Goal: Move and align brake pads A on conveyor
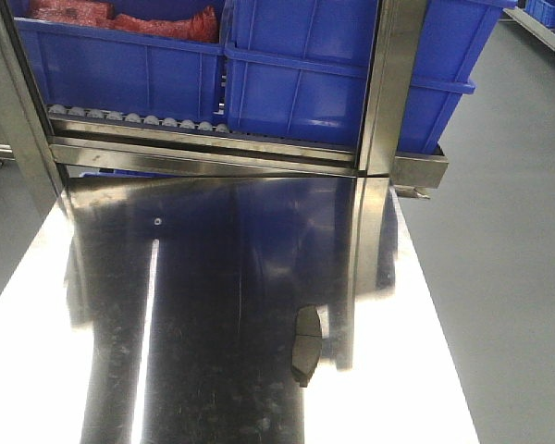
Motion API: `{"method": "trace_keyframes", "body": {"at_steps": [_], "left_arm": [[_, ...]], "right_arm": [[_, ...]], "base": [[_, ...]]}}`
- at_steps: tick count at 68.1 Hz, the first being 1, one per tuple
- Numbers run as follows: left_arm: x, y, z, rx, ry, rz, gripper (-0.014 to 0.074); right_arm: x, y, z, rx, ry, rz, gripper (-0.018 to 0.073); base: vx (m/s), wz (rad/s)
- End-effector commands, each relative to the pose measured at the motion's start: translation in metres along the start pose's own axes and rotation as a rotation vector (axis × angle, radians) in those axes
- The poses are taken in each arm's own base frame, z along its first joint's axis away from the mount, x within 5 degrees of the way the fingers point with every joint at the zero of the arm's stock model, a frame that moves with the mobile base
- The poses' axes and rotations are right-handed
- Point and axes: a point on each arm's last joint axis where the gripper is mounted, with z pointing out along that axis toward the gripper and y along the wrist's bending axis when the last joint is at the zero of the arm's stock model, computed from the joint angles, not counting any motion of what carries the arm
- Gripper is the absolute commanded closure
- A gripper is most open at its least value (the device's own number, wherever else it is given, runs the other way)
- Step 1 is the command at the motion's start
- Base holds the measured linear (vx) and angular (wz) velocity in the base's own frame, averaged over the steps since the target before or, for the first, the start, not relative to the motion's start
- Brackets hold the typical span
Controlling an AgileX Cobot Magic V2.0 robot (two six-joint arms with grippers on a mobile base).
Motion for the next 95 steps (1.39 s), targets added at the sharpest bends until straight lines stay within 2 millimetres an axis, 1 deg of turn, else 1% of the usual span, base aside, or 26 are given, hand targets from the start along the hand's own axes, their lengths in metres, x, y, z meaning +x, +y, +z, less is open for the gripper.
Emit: {"method": "trace_keyframes", "body": {"at_steps": [1, 18, 84, 95], "left_arm": [[-0.003, 0.0, -0.009, 0.003, -0.119, -0.007, 0.0602], [-0.0037, 0.0, -0.0125, 0.003, -0.18, -0.008, 0.0602], [-0.0037, 0.0, -0.0125, 0.003, -0.18, -0.008, 0.0602], [-0.0037, 0.0, -0.0125, 0.003, -0.18, -0.008, 0.0602]], "right_arm": [[-0.0143, 0.0002, -0.0022, 0.0, -0.089, -0.015, 0.0127], [-0.0143, 0.0002, -0.0022, 0.0, -0.089, -0.015, 0.0127], [-0.0143, 0.0002, -0.0022, 0.0, -0.089, -0.014, 0.0127], [-0.0176, 0.0009, -0.0025, -0.008, -0.125, -0.002, 0.0127]], "base": [[0.0, 0.0], [0.0, 0.0], [0.0, 0.0], [0.0, 0.0]]}}
